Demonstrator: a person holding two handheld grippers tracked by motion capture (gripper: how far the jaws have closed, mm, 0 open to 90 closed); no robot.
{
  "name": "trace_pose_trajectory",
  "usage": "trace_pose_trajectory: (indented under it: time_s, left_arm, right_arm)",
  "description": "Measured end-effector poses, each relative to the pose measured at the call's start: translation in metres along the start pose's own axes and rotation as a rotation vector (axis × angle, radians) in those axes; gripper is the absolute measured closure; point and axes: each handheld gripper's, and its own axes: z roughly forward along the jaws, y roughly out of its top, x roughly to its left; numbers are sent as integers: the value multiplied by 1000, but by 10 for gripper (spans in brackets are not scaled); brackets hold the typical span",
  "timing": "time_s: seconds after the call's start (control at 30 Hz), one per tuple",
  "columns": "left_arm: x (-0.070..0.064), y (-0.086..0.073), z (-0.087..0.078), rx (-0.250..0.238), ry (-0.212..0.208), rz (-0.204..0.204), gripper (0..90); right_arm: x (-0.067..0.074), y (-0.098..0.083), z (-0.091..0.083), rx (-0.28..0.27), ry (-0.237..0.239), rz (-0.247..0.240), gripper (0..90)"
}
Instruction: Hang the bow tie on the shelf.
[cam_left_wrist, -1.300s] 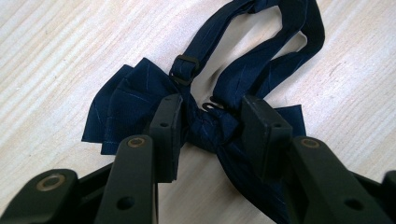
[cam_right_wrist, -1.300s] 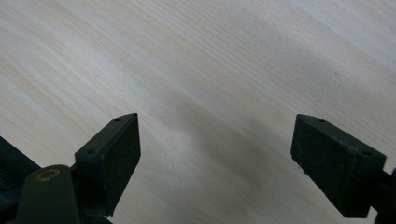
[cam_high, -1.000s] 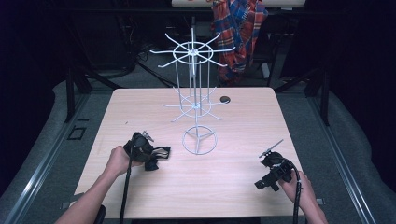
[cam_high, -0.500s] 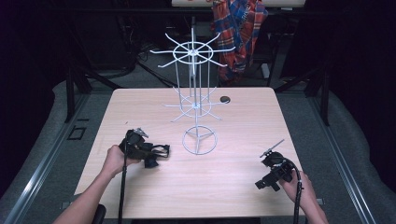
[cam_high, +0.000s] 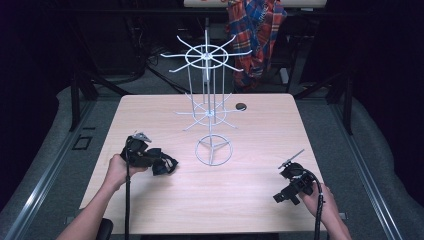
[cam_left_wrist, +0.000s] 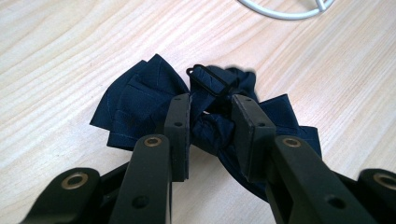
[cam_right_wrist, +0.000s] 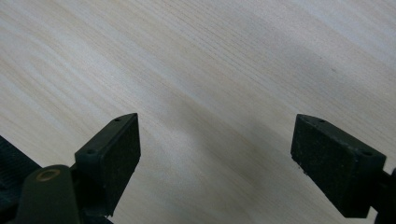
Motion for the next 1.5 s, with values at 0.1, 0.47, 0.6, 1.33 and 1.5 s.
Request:
trace_pose_trajectory:
  time_s: [0.1, 0.47, 0.6, 1.33, 1.5]
  left_arm:
    - [1, 0, -2, -9, 2, 1, 694]
    - [3, 2, -17, -85, -17, -38, 694]
    - [4, 4, -21, -105, -12, -47, 694]
    - [7, 21, -42, -223, -16, -75, 694]
    - [9, 23, -49, -262, -19, -88, 694]
  right_arm:
    - [0, 0, 0, -1, 1, 1, 155]
    - [-1, 0, 1, -3, -9, -13, 155]
    - [1, 0, 0, 16, -3, 11, 155]
    - [0, 0, -2, 21, -19, -38, 155]
    - [1, -1, -1, 19, -17, -25, 155]
